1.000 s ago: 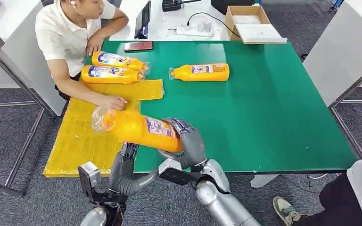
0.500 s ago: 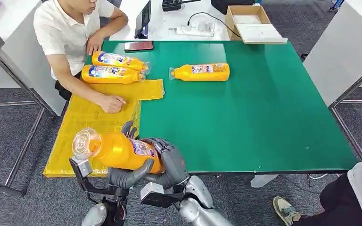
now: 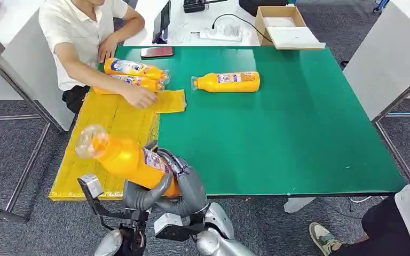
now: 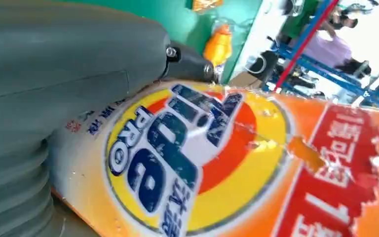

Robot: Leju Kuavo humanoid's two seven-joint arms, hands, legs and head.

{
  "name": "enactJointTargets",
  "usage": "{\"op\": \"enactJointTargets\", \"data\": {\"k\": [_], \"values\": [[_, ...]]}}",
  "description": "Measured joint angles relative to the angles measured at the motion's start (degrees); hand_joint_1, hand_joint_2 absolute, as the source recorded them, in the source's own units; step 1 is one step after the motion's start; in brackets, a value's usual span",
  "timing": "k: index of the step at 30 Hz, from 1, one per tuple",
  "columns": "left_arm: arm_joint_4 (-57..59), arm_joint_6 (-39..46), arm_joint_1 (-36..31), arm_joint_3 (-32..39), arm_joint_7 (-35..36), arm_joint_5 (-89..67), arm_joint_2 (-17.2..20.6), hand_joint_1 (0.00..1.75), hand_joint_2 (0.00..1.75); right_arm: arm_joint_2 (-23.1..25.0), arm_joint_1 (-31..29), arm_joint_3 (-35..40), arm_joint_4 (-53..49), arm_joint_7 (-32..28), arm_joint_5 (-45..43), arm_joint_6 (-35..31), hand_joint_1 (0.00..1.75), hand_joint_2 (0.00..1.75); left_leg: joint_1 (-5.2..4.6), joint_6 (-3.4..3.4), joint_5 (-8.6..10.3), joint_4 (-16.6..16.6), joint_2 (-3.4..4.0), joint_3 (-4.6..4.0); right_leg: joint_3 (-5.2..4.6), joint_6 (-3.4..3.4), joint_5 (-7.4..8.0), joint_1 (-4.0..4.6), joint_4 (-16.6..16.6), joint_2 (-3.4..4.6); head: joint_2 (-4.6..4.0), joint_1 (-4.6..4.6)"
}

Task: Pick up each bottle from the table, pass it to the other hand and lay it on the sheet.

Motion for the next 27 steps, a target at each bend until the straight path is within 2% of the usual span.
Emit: {"op": "enactJointTargets", "data": {"k": [5,9,13,20,27], "values": [[0.1,-0.7,-0.6,1.8,0.1,1.5,0.9,1.75,1.75,-0.2,0.7,0.7,-0.1,-2.0,-2.8,3.1,0.0,0.0,0.0,0.0,0.0,0.0,-0.01,0.0,-0.02,0.0,0.0,0.0,0.0,0.0,0.0,-0.02],[0.8,7.3,-2.2,4.5,-1.5,-7.1,1.8,1.75,1.75,-1.5,3.6,-0.3,-2.2,-3.3,-4.7,3.7,0.0,0.0,0.0,0.0,0.0,0.0,-0.04,-0.02,-0.01,-0.01,-0.01,0.0,0.0,-0.01,0.0,0.0],[2.4,11.9,-3.8,7.9,-2.6,-11.0,2.8,1.75,1.75,-3.4,7.4,-2.7,-7.2,-4.4,-5.3,3.4,0.0,0.0,0.0,0.0,-0.01,0.0,0.01,-0.02,-0.02,0.0,0.0,-0.01,0.0,0.0,0.0,0.0],[8.8,30.5,-8.0,12.0,-5.3,-42.5,5.8,1.75,1.75,-5.7,14.5,-10.7,-21.8,-4.7,-8.4,-1.7,0.0,0.0,0.0,0.0,0.0,0.0,-0.11,-0.05,-0.02,0.0,-0.01,-0.01,0.0,-0.03,0.0,0.0],[22.5,34.1,-15.5,13.6,2.7,-73.3,8.3,1.75,1.75,-6.7,16.4,-15.5,-30.0,-4.7,-10.9,-3.1,0.0,0.0,-0.01,0.0,0.03,0.0,-0.05,-0.01,0.01,0.01,0.02,-0.01,0.0,-0.02,0.0,0.02]]}}
